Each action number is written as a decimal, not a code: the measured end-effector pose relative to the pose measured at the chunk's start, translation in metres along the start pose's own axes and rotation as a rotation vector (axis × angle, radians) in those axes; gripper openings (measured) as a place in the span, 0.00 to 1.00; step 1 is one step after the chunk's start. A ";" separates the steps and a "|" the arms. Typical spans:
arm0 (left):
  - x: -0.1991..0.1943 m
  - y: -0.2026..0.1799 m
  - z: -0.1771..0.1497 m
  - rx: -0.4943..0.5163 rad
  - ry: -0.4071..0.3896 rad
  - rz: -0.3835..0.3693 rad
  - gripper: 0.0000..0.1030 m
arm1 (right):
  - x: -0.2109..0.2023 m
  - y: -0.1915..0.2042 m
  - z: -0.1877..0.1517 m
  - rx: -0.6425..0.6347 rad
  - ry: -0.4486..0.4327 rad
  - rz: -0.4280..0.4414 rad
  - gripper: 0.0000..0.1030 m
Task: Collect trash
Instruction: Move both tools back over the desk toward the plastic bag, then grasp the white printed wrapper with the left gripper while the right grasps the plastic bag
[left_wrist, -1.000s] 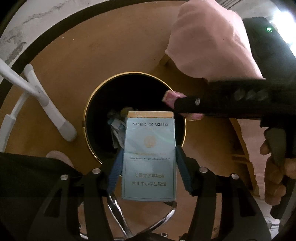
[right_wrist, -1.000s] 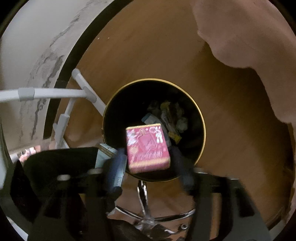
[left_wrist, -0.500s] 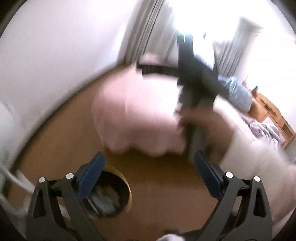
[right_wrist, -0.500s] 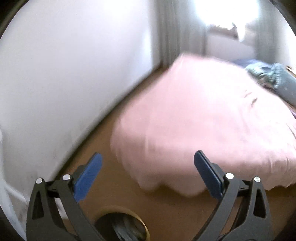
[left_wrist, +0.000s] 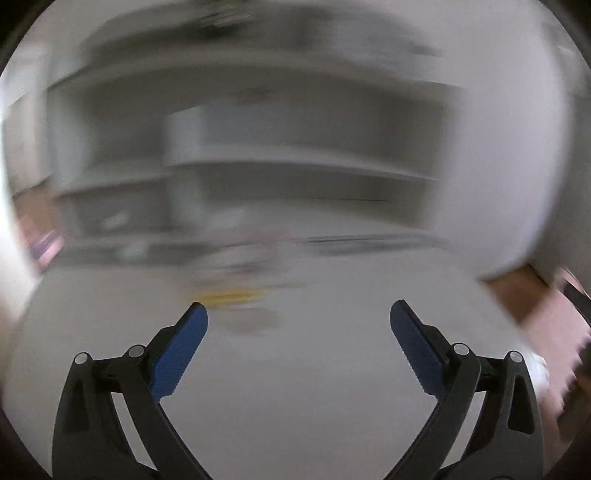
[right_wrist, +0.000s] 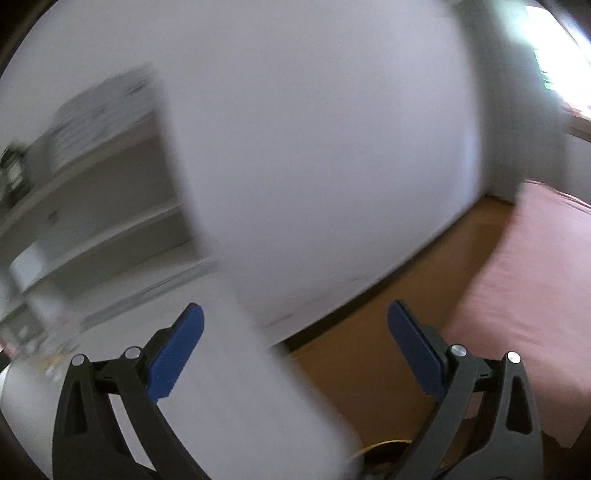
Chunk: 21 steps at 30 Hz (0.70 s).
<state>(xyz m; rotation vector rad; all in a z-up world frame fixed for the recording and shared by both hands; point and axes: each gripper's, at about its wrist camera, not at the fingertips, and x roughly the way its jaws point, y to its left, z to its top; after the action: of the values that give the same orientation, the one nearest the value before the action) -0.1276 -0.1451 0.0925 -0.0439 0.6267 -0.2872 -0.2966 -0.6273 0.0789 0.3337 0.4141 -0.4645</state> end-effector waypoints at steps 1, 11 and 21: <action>0.009 0.027 0.003 -0.046 0.032 0.051 0.93 | 0.011 0.023 -0.001 -0.011 0.032 0.062 0.93; 0.114 0.092 0.023 -0.095 0.229 -0.016 0.93 | 0.086 0.254 -0.018 -0.183 0.258 0.432 0.93; 0.174 0.079 0.033 0.019 0.281 -0.087 0.87 | 0.170 0.361 -0.044 -0.320 0.450 0.485 0.93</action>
<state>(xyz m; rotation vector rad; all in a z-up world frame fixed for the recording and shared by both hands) 0.0460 -0.1194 0.0101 -0.0126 0.9029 -0.3876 0.0061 -0.3666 0.0411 0.2140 0.8095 0.1607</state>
